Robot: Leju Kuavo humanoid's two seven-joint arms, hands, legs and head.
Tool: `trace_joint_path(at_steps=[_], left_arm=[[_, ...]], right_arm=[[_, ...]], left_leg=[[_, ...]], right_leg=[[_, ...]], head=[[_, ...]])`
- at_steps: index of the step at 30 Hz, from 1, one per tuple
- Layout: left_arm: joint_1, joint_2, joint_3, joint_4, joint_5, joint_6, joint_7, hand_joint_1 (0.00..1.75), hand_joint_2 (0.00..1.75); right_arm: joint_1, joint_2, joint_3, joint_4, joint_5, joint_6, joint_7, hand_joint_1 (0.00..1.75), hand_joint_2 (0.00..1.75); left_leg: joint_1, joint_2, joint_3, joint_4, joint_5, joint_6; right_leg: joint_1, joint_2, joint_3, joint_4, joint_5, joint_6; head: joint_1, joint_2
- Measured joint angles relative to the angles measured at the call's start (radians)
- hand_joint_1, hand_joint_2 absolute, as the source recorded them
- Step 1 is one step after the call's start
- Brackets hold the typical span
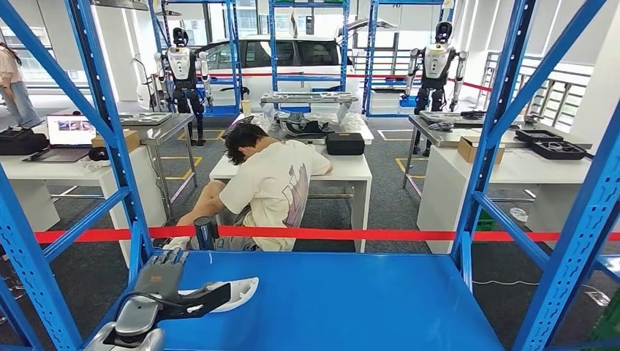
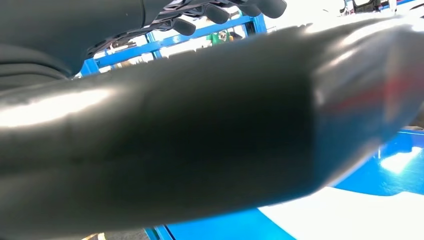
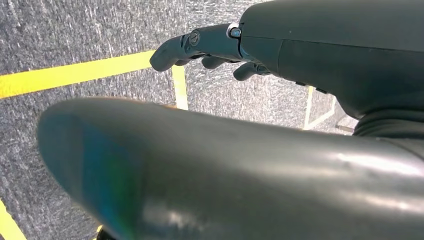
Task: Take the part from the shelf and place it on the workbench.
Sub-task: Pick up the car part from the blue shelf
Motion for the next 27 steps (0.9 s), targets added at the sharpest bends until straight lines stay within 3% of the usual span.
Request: trace_joint_path(at_steps=[21,25,27], left_arm=[[0.014,0.017,0.013,-0.001,-0.005,0.001,-0.001,0.0,0.0],[0.014,0.02,0.013,-0.007,-0.006,0.001,-0.002,0.0,0.0],[0.012,0.02,0.014,-0.011,-0.009,0.001,-0.003,0.0,0.0]], right_arm=[[0.0,0.0,0.003,0.0,0.004,0.0,0.001,0.0,0.0],[-0.001,0.0,0.004,0.0,0.005,0.0,0.0,0.0,0.0],[-0.001,-0.001,0.006,0.0,0.006,0.0,0.0,0.0,0.0]], left_leg=[[0.001,0.0,0.0,0.0,0.0,0.0],[0.0,0.001,0.011,-0.019,0.005,0.019],[0.007,0.004,0.026,-0.041,0.014,0.027]], right_leg=[[0.002,0.0,0.0,0.001,-0.001,0.0],[-0.003,-0.002,0.004,-0.009,0.001,0.015],[-0.002,-0.003,-0.022,0.045,-0.028,0.018]], head=[[0.0,0.0],[0.0,0.0],[0.0,0.0]])
